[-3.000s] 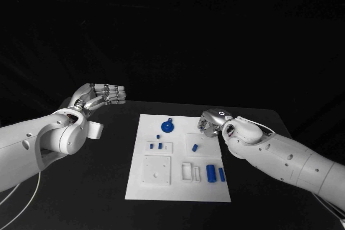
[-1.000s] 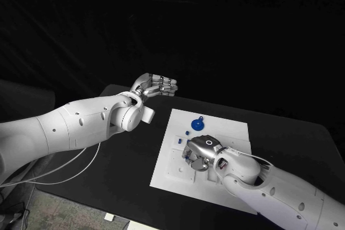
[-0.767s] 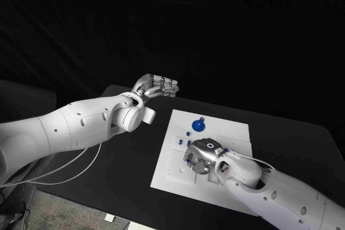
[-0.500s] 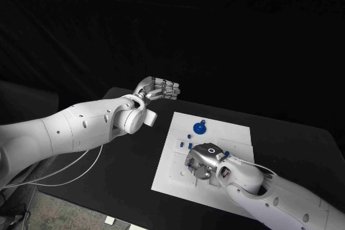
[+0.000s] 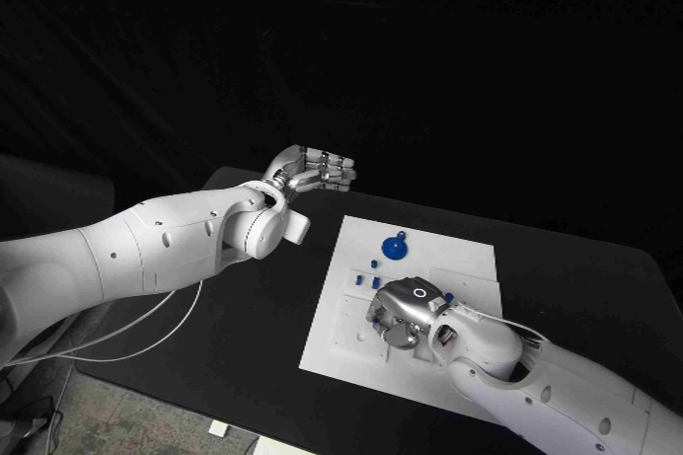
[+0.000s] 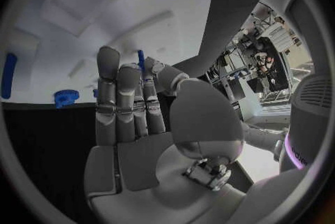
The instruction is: Assemble the parts on the task board
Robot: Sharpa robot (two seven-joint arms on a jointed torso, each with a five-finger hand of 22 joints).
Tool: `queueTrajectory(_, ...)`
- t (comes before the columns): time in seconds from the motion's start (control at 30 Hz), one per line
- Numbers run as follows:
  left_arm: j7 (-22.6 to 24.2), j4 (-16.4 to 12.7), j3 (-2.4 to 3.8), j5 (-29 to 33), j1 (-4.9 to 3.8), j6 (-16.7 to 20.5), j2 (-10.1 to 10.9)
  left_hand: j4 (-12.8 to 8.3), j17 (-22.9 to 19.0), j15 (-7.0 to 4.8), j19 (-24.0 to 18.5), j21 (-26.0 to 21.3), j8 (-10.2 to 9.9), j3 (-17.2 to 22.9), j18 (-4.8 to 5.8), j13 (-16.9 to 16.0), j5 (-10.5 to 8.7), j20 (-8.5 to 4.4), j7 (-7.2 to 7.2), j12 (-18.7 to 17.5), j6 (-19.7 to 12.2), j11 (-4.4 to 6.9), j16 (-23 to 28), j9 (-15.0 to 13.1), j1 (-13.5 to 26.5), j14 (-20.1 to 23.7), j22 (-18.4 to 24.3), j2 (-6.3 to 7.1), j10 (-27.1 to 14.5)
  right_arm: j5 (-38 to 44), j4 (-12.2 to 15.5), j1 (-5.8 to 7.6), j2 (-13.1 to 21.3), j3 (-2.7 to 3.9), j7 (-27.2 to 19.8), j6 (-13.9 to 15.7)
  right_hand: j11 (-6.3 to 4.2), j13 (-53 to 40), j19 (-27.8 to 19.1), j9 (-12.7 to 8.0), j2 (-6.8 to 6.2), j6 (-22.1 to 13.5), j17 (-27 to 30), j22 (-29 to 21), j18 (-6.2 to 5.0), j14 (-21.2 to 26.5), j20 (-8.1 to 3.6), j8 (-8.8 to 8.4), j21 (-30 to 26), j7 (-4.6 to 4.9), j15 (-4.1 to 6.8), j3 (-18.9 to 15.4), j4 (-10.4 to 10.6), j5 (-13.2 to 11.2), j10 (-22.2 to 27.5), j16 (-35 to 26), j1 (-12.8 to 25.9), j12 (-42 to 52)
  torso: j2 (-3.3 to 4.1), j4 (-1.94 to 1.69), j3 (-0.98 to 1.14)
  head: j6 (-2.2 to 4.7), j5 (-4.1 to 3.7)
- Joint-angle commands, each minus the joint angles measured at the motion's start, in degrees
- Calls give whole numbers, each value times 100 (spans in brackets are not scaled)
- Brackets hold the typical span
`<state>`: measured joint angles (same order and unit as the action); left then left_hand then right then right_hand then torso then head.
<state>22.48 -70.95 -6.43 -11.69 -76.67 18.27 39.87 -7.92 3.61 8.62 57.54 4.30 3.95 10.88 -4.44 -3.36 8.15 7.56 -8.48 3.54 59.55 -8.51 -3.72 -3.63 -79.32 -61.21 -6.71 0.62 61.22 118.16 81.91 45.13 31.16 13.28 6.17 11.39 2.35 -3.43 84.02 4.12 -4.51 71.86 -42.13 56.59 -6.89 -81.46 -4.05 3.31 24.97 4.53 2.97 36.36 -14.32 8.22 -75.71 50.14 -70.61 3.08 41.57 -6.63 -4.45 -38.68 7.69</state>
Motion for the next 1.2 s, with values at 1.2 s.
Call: queueTrajectory(1.2, 31, -22, 6, -47, -20, -103, -3, 36, -6, -4, 49, 21, -9, -12, -50, 6, -13, 3, -5, 0, -54, -7, 27, 6, -62, 47, 32, 24, -50, 7, -109, -187, 117, -4, -96, 949, -71, -8, 208, 0, 29, 65, -13, 14, -102, -19, -66, 36, -42, 2, 49, 33, -48, -29, -116, -71, 5, 35, 1, -8, 2, -68, 43)
